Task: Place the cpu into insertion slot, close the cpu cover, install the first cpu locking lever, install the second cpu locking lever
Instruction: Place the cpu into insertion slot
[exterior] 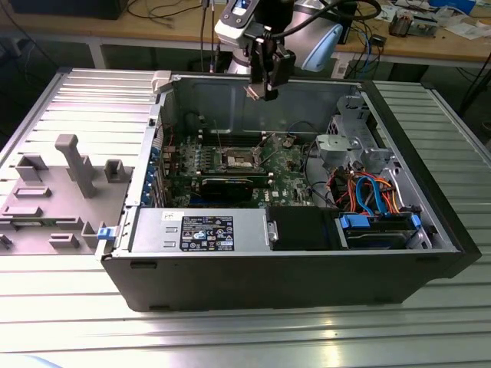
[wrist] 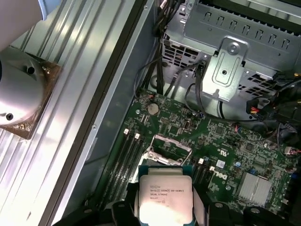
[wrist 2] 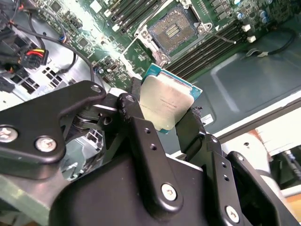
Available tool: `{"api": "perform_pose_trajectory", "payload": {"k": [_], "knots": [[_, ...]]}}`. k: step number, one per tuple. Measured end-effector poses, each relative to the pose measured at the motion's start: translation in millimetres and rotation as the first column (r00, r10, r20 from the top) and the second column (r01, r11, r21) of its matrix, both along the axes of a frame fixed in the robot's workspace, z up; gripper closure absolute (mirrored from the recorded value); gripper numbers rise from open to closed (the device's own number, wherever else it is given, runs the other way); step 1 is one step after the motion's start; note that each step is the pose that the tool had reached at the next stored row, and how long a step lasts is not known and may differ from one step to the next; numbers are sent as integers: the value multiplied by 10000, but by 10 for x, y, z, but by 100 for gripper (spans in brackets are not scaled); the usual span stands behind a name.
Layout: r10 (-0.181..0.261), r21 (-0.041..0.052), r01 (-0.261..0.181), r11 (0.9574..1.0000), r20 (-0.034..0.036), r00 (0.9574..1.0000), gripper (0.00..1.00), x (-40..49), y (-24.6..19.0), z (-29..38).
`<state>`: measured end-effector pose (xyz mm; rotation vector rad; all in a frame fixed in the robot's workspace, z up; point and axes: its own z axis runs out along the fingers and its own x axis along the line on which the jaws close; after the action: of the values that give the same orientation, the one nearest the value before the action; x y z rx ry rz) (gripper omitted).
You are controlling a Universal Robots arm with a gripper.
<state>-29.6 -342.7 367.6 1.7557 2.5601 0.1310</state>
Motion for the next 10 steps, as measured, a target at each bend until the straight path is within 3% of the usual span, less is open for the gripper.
{"api": "perform_pose_trajectory", "payload": {"k": [10], "knots": [[-1158, 0, 1158, 9933, 0, 9933, 46, 0, 0, -3]]}}
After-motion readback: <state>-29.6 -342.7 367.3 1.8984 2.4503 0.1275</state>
